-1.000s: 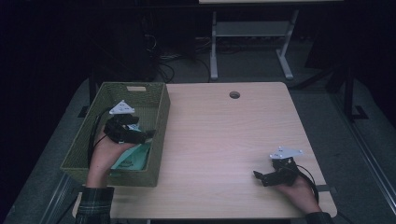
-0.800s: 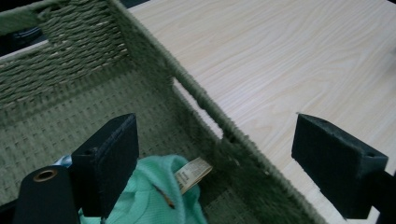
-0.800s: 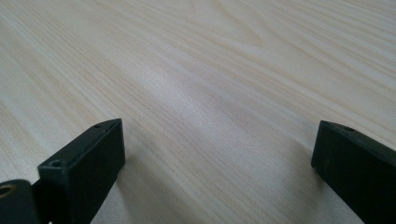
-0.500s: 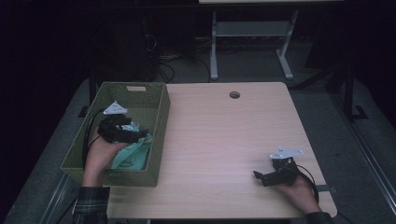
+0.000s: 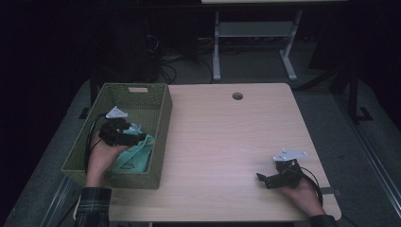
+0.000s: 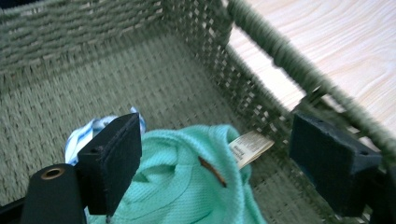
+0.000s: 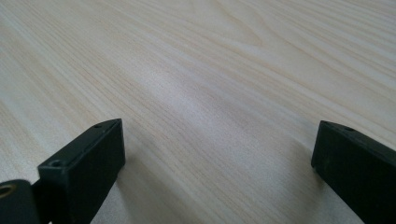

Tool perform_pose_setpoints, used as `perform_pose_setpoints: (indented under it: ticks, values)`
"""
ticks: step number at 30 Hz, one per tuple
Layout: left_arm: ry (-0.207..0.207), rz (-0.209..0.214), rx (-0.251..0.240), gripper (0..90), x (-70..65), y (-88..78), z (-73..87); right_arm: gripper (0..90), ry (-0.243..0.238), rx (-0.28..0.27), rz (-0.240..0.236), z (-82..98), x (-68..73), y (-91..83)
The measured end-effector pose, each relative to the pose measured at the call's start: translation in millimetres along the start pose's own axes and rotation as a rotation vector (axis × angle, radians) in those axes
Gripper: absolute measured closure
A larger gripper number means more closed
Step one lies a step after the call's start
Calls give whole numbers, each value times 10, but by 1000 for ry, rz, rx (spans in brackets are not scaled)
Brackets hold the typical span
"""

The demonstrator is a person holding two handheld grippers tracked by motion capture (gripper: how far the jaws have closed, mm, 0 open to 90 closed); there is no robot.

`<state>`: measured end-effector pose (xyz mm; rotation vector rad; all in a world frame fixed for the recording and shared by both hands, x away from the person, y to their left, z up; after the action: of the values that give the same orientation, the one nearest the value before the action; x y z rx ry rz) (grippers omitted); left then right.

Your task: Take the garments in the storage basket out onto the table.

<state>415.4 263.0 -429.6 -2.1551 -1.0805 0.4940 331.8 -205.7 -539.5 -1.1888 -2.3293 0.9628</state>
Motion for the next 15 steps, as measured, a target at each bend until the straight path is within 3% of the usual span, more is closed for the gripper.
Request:
perform_pose_setpoints:
  ticks: [3,15]
  values:
    - [-10,0,1,204,19,40,20,23,0,0,0,0,0,0]
    - [-19,22,87,227,15,240,150,23,0,0,0,0,0,0]
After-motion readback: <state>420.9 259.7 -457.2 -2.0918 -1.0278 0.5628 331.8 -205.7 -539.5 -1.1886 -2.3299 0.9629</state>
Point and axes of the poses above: each handheld gripper's, and its own axes: y roughly forward along the jaws, z roughly out of its underside, x roughly to its left, the point moved 8 cm from there along y, roughly forward along the jaws, and after that the axes turned 3 degrees about z, right-handed, at the moved point
